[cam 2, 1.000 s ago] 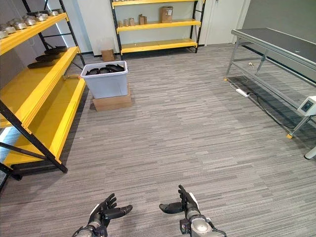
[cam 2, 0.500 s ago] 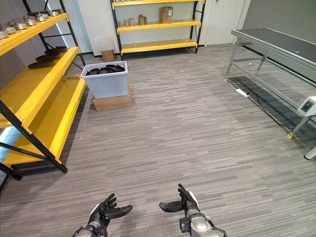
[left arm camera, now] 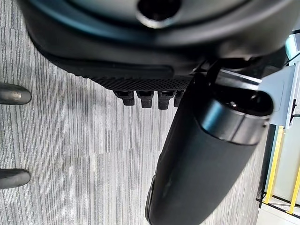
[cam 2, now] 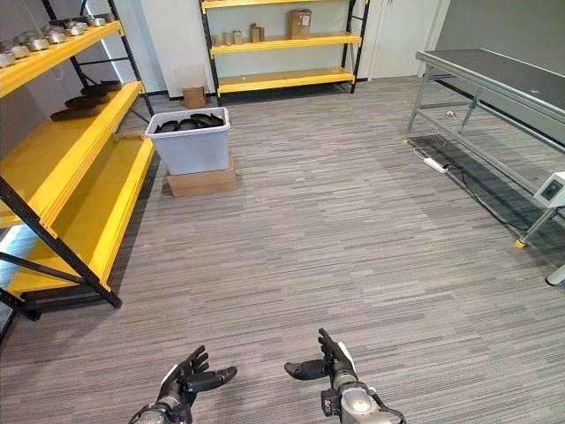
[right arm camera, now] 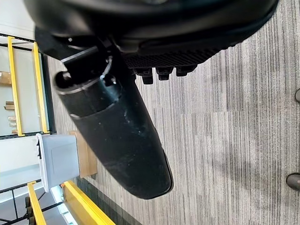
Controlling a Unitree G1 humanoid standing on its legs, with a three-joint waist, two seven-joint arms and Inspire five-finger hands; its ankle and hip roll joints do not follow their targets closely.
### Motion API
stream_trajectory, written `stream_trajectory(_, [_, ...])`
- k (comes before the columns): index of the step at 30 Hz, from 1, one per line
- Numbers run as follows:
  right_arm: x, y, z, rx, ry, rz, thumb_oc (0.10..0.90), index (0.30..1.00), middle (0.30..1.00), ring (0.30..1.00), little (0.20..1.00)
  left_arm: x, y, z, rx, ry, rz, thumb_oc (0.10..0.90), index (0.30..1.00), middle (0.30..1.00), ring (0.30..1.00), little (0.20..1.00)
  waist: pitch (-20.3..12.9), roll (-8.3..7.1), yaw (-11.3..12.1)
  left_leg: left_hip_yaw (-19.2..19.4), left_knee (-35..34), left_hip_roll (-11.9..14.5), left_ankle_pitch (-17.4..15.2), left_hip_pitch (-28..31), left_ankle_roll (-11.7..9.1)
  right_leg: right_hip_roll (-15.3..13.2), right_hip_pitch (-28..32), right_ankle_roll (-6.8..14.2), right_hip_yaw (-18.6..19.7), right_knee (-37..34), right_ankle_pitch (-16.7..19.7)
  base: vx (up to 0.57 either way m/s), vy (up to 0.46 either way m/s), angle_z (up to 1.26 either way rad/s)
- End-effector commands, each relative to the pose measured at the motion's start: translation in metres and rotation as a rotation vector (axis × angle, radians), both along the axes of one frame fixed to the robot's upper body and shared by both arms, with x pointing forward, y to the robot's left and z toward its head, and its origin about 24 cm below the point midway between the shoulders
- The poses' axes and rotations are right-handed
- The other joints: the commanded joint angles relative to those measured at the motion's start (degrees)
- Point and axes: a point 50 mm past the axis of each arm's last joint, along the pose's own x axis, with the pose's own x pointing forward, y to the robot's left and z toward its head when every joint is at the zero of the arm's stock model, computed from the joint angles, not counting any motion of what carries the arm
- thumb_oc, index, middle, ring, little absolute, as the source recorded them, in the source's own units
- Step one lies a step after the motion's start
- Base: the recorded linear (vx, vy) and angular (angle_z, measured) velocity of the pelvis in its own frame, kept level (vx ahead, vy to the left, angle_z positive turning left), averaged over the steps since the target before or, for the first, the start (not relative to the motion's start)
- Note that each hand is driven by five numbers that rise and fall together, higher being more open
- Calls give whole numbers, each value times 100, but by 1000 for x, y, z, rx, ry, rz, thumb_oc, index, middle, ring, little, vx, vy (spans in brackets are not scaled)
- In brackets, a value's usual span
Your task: Move parts from the plastic box to the shelf.
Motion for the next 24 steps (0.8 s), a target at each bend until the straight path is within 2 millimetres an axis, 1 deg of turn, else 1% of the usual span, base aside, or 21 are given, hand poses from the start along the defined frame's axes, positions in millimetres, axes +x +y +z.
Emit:
stream_trajectory(1, [44, 19, 37, 59, -246, 31, 900, 1000, 1000, 1000, 1000, 54, 8, 34, 28, -242, 3, 900, 1000, 1000, 1000, 1000, -55, -329, 155, -123, -30, 100, 92, -89, -86, -152, -47, 74, 83, 3, 327, 22, 55, 4])
stream_trajectory(5, [47, 20, 38, 64, -251, 30, 900, 1000, 1000, 1000, 1000, 56, 8, 37, 27, -253, 4, 900, 1000, 1000, 1000, 1000, -15, -343, 180, -168, -30, 21, 57, -98, -14, -239, -17, 76, 29, 3, 346, 17, 65, 4])
stream_trajectory(6, [50, 21, 39, 63, -256, 30, 900, 1000, 1000, 1000, 1000, 59, 10, 40, 33, -268, 6, 900, 1000, 1000, 1000, 1000, 32, -341, 183, -194, -30, -41, 31, -107, 46, -305, -43, 94, 15, 67, 337, 18, 141, 4])
stream_trajectory(7, [51, 22, 40, 64, -259, 33, 900, 1000, 1000, 1000, 1000, 60, 11, 41, 34, -273, 7, 900, 1000, 1000, 1000, 1000, 54, -339, 194, -201, -30, -73, 17, -110, 76, -332, -92, 102, 24, 168, 313, 17, 222, 9])
stream_trajectory(10, [53, 25, 42, 79, -263, 33, 900, 1000, 1000, 1000, 1000, 67, 11, 47, 53, -299, -17, 900, 1000, 1000, 1000, 1000, 127, -313, 191, -298, -30, -229, -5, -122, 217, -442, -336, 117, 19, 782, 145, 22, 177, 9])
stream_trajectory(11, [53, 25, 42, 79, -263, 33, 900, 1000, 1000, 1000, 1000, 67, 11, 47, 53, -299, -17, 900, 1000, 1000, 1000, 1000, 126, -314, 190, -299, -30, -230, -4, -124, 217, -444, -341, 117, 19, 789, 140, 15, 170, 20])
stream_trajectory(12, [53, 26, 41, 89, -262, 27, 900, 1000, 1000, 1000, 1000, 70, 12, 52, 63, -323, -34, 900, 1000, 1000, 1000, 1000, 190, -305, 168, -357, -30, -337, -16, -130, 305, -485, -558, 161, 59, 1288, 227, 7, 112, 25])
stream_trajectory(13, [53, 26, 41, 89, -262, 27, 900, 1000, 1000, 1000, 1000, 70, 12, 52, 63, -323, -34, 900, 1000, 1000, 1000, 1000, 187, -308, 169, -355, -30, -339, -15, -135, 305, -487, -568, 162, 62, 1297, 222, 15, 178, 24])
stream_trajectory(15, [52, 29, 41, 101, -265, 28, 900, 1000, 1000, 1000, 1000, 70, 12, 53, 77, -323, -55, 900, 1000, 1000, 1000, 1000, 246, -283, 145, -396, -30, -430, -24, -108, 419, -499, -975, 173, 173, 2170, 560, 33, 170, 19])
stream_trajectory(16, [51, 30, 41, 111, -260, 21, 900, 1000, 1000, 1000, 1000, 71, 10, 53, 81, -322, -67, 900, 1000, 1000, 1000, 1000, 313, -256, 135, -419, -30, -480, -42, -57, 489, -489, -1195, 162, 255, 2622, 819, 54, 207, 10])
stream_trajectory(17, [51, 30, 39, 118, -255, 9, 900, 1000, 1000, 1000, 1000, 72, 9, 54, 83, -326, -75, 900, 1000, 1000, 1000, 1000, 386, -203, 121, -441, -30, -490, -55, 4, 535, -417, -1370, 141, 316, 2979, 922, 59, 195, 14])
stream_trajectory(18, [52, 31, 40, 129, -258, 2, 900, 1000, 1000, 1000, 1000, 73, 9, 54, 84, -328, -80, 900, 1000, 1000, 1000, 1000, 451, -152, 109, -452, -26, -476, -73, 52, 567, -303, -1557, 110, 288, 3198, 898, 183, 219, 10])
stream_trajectory(19, [54, 32, 42, 148, -263, -9, 900, 1000, 1000, 1000, 1000, 76, 7, 58, 76, -349, -81, 900, 1000, 1000, 1000, 1000, 449, -123, 128, -311, -4, -563, -233, 181, 594, -429, -1740, 107, -135, 2786, 797, 238, 150, 1])
stream_trajectory(20, [55, 32, 42, 150, -264, -9, 900, 1000, 1000, 1000, 1000, 76, 6, 59, 69, -354, -83, 900, 1000, 1000, 1000, 1000, 460, -117, 81, -368, -5, -607, -293, 268, 598, -375, -1704, 90, -203, 2514, 760, 398, 77, -35])
stream_trajectory(21, [58, 29, 44, 149, -273, -14, 900, 1000, 1000, 1000, 1000, 80, 5, 61, 67, -367, -94, 900, 1000, 1000, 1000, 1000, 475, -174, 8, -448, 7, -724, -432, 402, 577, -318, -1729, 105, -242, 1573, 809, 355, -41, -23])
stream_trajectory(22, [60, 28, 45, 144, -277, -21, 900, 1000, 1000, 1000, 1000, 83, 4, 62, 68, -373, -100, 900, 1000, 1000, 1000, 1000, 524, -181, -41, -504, -3, -733, -530, 535, 537, -334, -1652, 131, -283, 1057, 886, 464, -77, 5])
stream_trajectory(23, [65, 27, 48, 137, -290, -26, 900, 1000, 1000, 1000, 1000, 87, 3, 62, 65, -378, -89, 900, 1000, 1000, 1000, 1000, 539, -203, -106, -571, -16, -747, -693, 721, 464, -421, -1751, 249, -353, 244, 1187, 378, -89, 49])
stream_trajectory(24, [68, 27, 50, 136, -300, -24, 900, 1000, 1000, 1000, 1000, 89, 3, 62, 66, -377, -80, 900, 1000, 1000, 1000, 1000, 540, -192, -121, -578, -24, -693, -788, 809, 405, -458, -1920, 321, -356, 3, 1250, 391, -102, 49])
